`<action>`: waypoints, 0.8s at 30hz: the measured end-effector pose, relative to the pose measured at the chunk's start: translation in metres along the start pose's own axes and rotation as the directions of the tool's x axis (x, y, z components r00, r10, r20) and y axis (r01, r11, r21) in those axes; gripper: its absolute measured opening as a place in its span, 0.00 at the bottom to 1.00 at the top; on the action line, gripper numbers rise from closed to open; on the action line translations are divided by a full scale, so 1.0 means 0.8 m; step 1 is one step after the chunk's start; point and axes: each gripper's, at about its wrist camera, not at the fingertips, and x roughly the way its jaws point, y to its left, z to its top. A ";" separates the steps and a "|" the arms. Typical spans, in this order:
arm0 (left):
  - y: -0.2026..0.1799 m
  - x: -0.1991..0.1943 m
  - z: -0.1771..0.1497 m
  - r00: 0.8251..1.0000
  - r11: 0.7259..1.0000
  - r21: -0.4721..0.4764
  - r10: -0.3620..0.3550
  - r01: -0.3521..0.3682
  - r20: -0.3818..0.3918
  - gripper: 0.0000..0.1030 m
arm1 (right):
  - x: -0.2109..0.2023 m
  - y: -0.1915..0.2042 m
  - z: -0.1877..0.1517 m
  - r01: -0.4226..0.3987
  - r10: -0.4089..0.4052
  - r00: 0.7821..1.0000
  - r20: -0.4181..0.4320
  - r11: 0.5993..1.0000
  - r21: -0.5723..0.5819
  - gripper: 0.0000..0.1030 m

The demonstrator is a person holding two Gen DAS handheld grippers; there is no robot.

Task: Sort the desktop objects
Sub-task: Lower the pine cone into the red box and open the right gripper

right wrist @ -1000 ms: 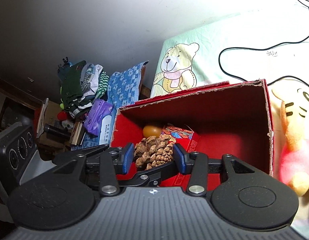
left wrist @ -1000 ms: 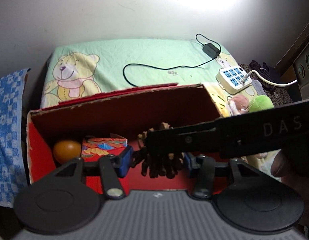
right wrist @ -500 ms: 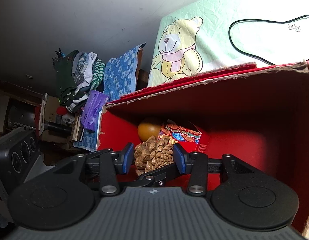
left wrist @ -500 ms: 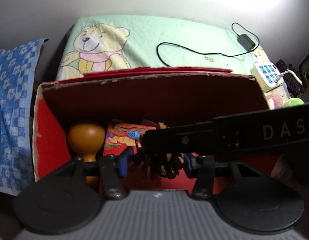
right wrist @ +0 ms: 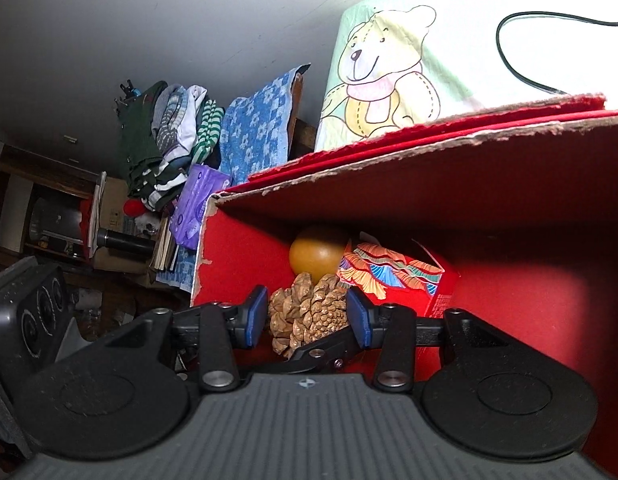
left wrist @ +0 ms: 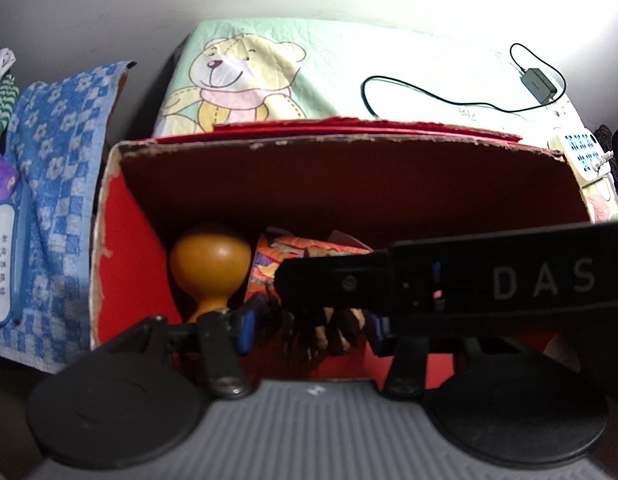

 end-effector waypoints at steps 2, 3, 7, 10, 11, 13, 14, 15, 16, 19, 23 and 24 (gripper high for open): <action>-0.014 0.000 0.003 1.000 1.000 0.008 -0.021 0.021 0.004 0.49 | -0.009 -0.003 -0.001 0.029 -0.029 0.999 0.015 1.000 0.001 0.45; -0.022 0.000 0.004 0.999 0.999 0.019 -0.031 0.031 0.009 0.49 | -0.015 -0.004 -0.001 0.047 -0.047 0.999 0.024 0.999 -0.003 0.45; -0.051 0.008 0.013 0.997 0.996 0.055 -0.071 0.069 0.024 0.49 | -0.036 -0.012 0.002 0.136 -0.135 0.989 0.053 0.990 -0.021 0.46; -0.057 0.022 0.025 0.992 0.991 0.036 -0.128 0.128 -0.003 0.48 | -0.044 -0.025 0.007 0.180 -0.179 0.981 0.073 0.984 0.002 0.46; -0.060 0.028 0.028 0.990 0.989 0.033 -0.144 0.144 -0.010 0.48 | -0.045 -0.029 0.009 0.195 -0.196 0.977 0.083 0.981 0.009 0.46; -0.063 0.038 0.033 0.983 0.983 0.023 -0.181 0.182 -0.035 0.48 | -0.046 -0.036 0.011 0.234 -0.235 0.967 0.098 0.972 0.014 0.45; -0.064 0.041 0.035 0.977 0.978 0.015 -0.208 0.209 -0.048 0.48 | -0.046 -0.039 0.012 0.258 -0.258 0.961 0.103 0.966 0.017 0.45; -0.066 0.042 0.036 0.975 0.976 0.016 -0.216 0.217 -0.052 0.47 | -0.043 -0.041 0.013 0.281 -0.282 0.954 0.106 0.959 0.021 0.45; -0.068 0.044 0.037 0.977 0.978 0.026 -0.206 0.207 -0.057 0.47 | -0.043 -0.042 0.012 0.290 -0.290 0.950 0.116 0.957 0.018 0.46; -0.072 0.056 0.039 0.980 0.983 0.039 -0.175 0.179 -0.094 0.48 | -0.040 -0.037 0.010 0.323 -0.319 0.939 0.126 0.946 -0.009 0.45; -0.075 0.075 0.040 0.968 0.980 0.033 -0.188 0.196 -0.165 0.48 | -0.034 -0.031 0.009 0.385 -0.380 0.919 0.104 0.922 -0.040 0.45; -0.074 0.075 0.043 0.967 0.979 0.030 -0.194 0.201 -0.165 0.50 | -0.034 -0.030 0.010 0.396 -0.390 0.915 0.100 0.917 -0.045 0.44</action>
